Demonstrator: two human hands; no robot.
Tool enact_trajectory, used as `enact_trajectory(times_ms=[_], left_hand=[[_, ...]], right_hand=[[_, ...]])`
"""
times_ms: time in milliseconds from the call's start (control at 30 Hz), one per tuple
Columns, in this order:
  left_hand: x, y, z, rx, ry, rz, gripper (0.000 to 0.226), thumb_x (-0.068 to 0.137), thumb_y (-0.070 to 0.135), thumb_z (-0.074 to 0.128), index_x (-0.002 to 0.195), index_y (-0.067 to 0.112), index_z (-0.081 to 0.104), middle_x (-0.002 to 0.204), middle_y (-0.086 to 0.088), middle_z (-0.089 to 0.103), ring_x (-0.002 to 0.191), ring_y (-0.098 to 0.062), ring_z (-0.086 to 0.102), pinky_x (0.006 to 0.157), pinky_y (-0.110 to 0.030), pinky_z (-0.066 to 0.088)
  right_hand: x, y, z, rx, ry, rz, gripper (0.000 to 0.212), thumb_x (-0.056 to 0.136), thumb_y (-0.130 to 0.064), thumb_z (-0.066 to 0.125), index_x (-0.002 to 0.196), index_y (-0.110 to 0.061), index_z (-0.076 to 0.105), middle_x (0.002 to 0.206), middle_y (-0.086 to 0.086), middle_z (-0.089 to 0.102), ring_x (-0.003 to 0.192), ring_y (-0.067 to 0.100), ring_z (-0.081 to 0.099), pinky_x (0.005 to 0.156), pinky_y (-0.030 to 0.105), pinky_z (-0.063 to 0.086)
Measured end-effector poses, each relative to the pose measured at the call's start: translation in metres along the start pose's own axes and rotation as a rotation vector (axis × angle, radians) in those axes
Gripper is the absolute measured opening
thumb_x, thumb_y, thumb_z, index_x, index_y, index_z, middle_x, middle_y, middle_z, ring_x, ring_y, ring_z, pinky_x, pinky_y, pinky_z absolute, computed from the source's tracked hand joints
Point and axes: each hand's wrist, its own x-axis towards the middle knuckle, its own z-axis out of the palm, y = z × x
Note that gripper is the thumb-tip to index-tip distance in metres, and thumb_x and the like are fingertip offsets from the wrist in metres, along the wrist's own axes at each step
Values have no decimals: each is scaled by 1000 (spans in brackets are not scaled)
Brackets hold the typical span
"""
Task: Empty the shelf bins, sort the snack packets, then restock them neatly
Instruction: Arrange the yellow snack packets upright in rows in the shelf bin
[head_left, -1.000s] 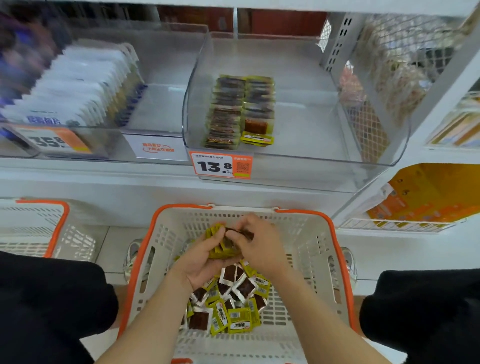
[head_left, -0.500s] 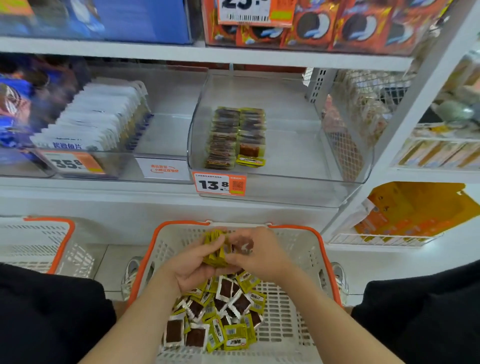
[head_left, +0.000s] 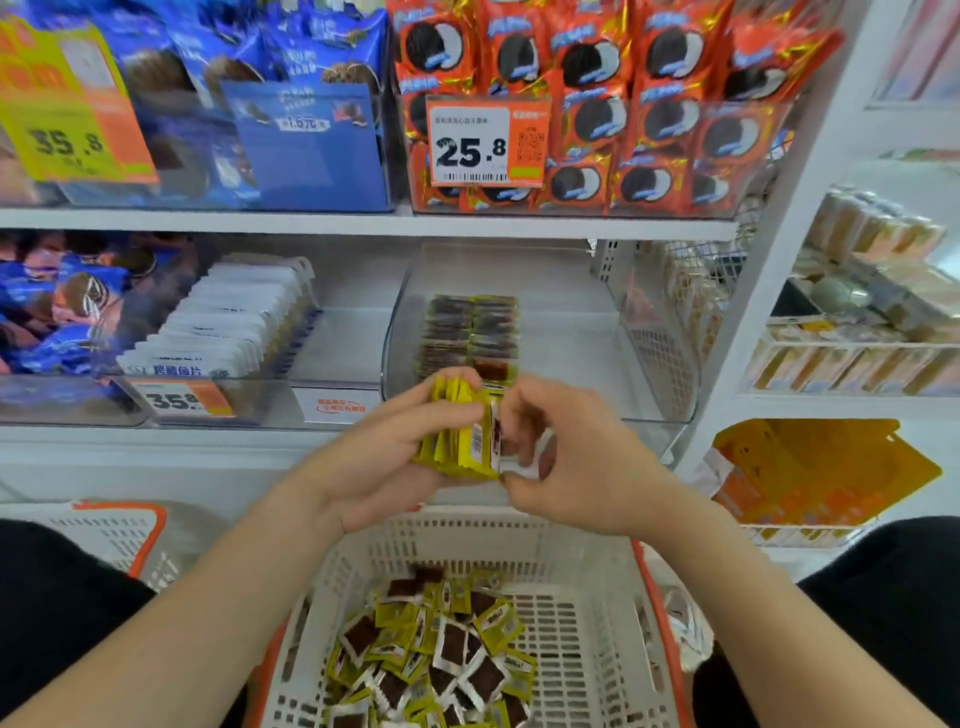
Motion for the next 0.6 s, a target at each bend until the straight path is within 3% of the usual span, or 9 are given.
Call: enact_trajectory(times_ms=[67, 133, 200, 267, 333, 400, 467, 533, 600], left_hand=[[9, 15, 14, -93, 44, 129, 28, 94, 15, 68, 118, 24, 56, 116, -17, 64, 108, -37, 67, 101, -59, 48], [22, 27, 25, -129, 103, 200, 20, 100, 22, 63, 119, 21, 55, 115, -16, 65, 106, -33, 70, 102, -57, 46], [35, 36, 30, -113, 124, 171, 30, 107, 33, 52, 128, 12, 56, 124, -19, 66, 112, -31, 69, 106, -52, 44], [44, 41, 30, -127, 95, 103, 42, 109, 38, 45, 131, 6, 60, 136, -21, 64, 121, -32, 66, 109, -51, 43], [51, 42, 27, -170, 36, 62, 43, 107, 36, 41, 130, 6, 62, 140, -20, 62, 118, -32, 65, 104, -49, 45], [58, 40, 21, -249, -47, 38, 50, 101, 36, 37, 135, 6, 58, 148, -20, 57, 122, -35, 62, 112, -54, 39], [66, 37, 15, -349, -143, 40, 59, 96, 34, 34, 144, 6, 53, 157, -21, 47, 139, -38, 51, 121, -60, 28], [73, 34, 11, -409, -200, 64, 64, 89, 27, 34, 148, 6, 47, 161, -21, 41, 148, -38, 40, 122, -63, 24], [82, 30, 13, -363, -189, 77, 66, 83, 18, 38, 147, 5, 49, 156, -21, 46, 140, -37, 44, 121, -62, 28]], right_hand=[[5, -6, -8, 21, 141, -104, 51, 67, -8, 87, 105, -19, 54, 104, -1, 52, 92, 14, 55, 73, 18, 45], [16, -5, -12, -80, 192, -171, 68, 63, -26, 97, 116, -21, 54, 116, -2, 49, 106, 17, 51, 86, 22, 43], [32, 0, -18, -140, 257, -174, 81, 56, -46, 101, 119, -25, 55, 118, -8, 54, 111, 19, 49, 92, 29, 44], [48, 6, -25, -97, 302, -129, 77, 55, -44, 101, 116, -24, 58, 112, -14, 60, 107, 12, 52, 89, 21, 43], [61, 15, -36, -33, 309, -99, 66, 58, -35, 101, 108, -22, 61, 101, -15, 66, 97, 6, 60, 81, 17, 45], [71, 24, -46, -48, 268, -107, 60, 61, -34, 100, 107, -20, 63, 95, -16, 68, 91, 7, 64, 76, 20, 48], [80, 30, -52, -111, 209, -114, 60, 64, -38, 98, 110, -21, 62, 96, -18, 68, 91, 3, 64, 78, 18, 47], [87, 36, -54, -157, 199, -143, 55, 68, -36, 94, 111, -21, 63, 96, -18, 69, 92, 2, 65, 82, 22, 49], [91, 44, -55, -180, 219, -170, 50, 71, -32, 89, 112, -17, 63, 94, -14, 70, 87, 7, 67, 81, 32, 54]])
